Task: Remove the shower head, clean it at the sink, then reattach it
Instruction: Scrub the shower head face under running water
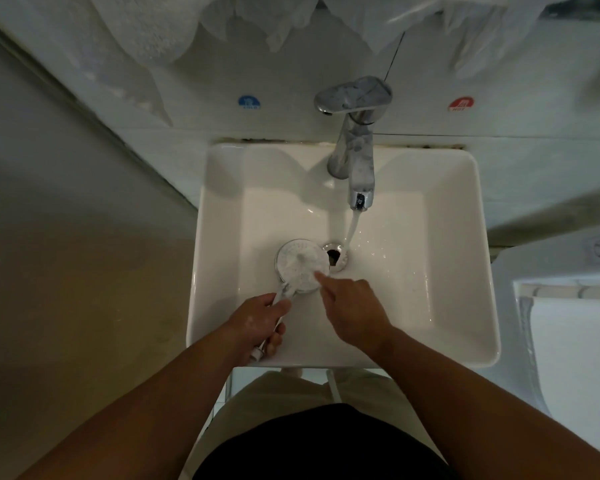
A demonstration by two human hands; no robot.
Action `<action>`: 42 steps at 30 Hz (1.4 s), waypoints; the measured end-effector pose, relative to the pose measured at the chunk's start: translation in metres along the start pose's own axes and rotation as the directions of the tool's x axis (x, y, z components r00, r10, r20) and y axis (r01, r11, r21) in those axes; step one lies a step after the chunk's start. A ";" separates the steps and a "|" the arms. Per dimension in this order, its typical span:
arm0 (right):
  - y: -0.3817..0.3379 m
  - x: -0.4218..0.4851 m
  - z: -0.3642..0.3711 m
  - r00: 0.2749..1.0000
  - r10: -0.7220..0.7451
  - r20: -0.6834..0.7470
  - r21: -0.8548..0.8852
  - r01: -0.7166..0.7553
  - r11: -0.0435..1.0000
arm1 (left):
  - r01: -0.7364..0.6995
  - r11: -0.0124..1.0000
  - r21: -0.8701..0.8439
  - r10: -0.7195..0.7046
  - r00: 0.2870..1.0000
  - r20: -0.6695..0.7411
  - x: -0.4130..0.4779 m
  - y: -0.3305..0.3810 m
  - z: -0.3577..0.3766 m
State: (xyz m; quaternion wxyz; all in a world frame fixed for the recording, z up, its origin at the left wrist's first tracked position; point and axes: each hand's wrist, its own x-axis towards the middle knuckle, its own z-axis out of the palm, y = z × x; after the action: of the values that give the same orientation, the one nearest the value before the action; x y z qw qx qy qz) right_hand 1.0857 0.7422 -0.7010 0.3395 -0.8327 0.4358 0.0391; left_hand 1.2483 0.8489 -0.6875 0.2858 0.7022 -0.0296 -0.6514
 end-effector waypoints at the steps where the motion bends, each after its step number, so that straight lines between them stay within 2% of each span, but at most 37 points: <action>1: -0.006 -0.007 0.001 0.998 -0.051 0.039 0.006 0.051 0.999 | 0.005 1.000 -0.002 -0.005 1.000 0.001 0.000 0.000 0.000; 3: -0.006 -0.010 -0.001 0.993 -0.106 0.056 -0.010 0.107 0.994 | 0.006 1.000 -0.009 -0.006 1.000 0.005 0.000 0.000 0.001; 7: 0.013 0.013 -0.010 0.995 0.094 -0.045 -0.035 -0.096 0.995 | 0.001 1.000 -0.010 -0.001 1.000 0.004 0.000 0.001 0.000; 8: 0.012 0.014 -0.010 0.993 0.107 -0.056 -0.033 -0.109 0.994 | -0.002 1.000 -0.008 0.002 1.000 0.005 -0.001 0.001 0.000; 13: -0.011 -0.010 0.000 0.990 -0.110 0.093 -0.007 0.111 0.994 | -0.003 1.000 -0.012 0.003 1.000 0.005 -0.002 0.001 0.001; 18: 0.011 0.017 -0.010 0.995 0.081 -0.066 -0.056 -0.085 0.995 | 0.002 1.000 -0.012 -0.002 1.000 0.001 0.000 0.000 0.002; 20: 0.005 0.013 -0.006 0.998 0.053 -0.039 -0.014 -0.053 0.998 | 0.007 1.000 -0.009 -0.007 1.000 -0.003 0.000 0.000 0.001; 22: -0.006 -0.001 0.002 0.998 -0.034 0.054 0.010 0.033 0.999 | 0.012 1.000 -0.011 -0.012 1.000 -0.004 0.001 0.000 0.001; 24: -0.006 -0.007 0.004 0.991 -0.104 0.084 -0.005 0.105 0.995 | 0.013 1.000 -0.019 -0.013 1.000 0.003 0.002 -0.001 0.001; 29: 0.012 0.018 -0.012 0.993 0.092 -0.072 -0.040 -0.095 0.995 | 0.012 1.000 -0.019 -0.012 1.000 0.006 0.003 -0.002 0.001; 31: 0.002 0.013 -0.006 0.997 0.065 -0.040 -0.013 -0.066 0.998 | 0.009 1.000 -0.014 -0.009 1.000 0.008 0.004 -0.002 0.000; 33: -0.012 -0.003 0.002 0.998 -0.023 0.052 0.010 0.022 1.000 | 0.012 1.000 -0.018 -0.012 1.000 0.011 0.004 -0.002 -0.001; 35: -0.012 -0.009 0.004 0.992 -0.091 0.087 -0.004 0.092 0.996 | 0.010 1.000 -0.021 -0.010 1.000 0.017 0.003 -0.001 0.000; 37: -0.002 0.001 -0.001 0.998 -0.047 0.034 -0.012 0.048 0.999 | 0.009 1.000 -0.022 -0.009 1.000 0.012 0.003 -0.001 0.000; 40: 0.009 0.017 -0.008 0.994 0.091 -0.064 -0.037 -0.094 0.995 | 0.005 1.000 -0.017 -0.005 1.000 0.009 0.002 -0.001 0.001; 42: 0.000 0.014 -0.004 0.997 0.065 -0.038 -0.030 -0.066 0.997 | 0.010 1.000 -0.013 -0.010 1.000 0.010 0.002 0.000 0.000</action>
State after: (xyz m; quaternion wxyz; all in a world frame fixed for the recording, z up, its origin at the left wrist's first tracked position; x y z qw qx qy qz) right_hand 1.0931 0.7305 -0.7033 0.3168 -0.8237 0.4684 0.0415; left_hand 1.2482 0.8485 -0.6893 0.2869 0.6971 -0.0233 -0.6566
